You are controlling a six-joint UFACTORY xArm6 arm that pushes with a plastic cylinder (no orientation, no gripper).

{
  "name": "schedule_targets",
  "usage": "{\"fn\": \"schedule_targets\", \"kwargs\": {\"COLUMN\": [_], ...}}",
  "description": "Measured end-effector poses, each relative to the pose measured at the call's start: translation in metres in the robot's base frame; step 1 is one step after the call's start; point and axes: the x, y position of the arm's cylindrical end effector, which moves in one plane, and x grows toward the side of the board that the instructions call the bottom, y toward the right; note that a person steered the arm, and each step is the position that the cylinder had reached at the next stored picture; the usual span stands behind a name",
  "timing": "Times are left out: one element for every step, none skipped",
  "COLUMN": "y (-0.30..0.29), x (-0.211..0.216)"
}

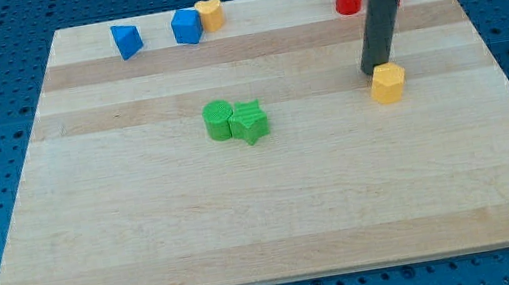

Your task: Push yellow heart to the bottom left of the yellow hexagon

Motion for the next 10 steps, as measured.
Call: {"fn": "schedule_targets", "kwargs": {"y": [-0.025, -0.012, 0.005, -0.034, -0.062, -0.076, -0.103, -0.13, -0.173, -0.205], "x": [0.005, 0.047, 0.059, 0.001, -0.073, -0.143, -0.194, -0.196, -0.195, -0.188]}}
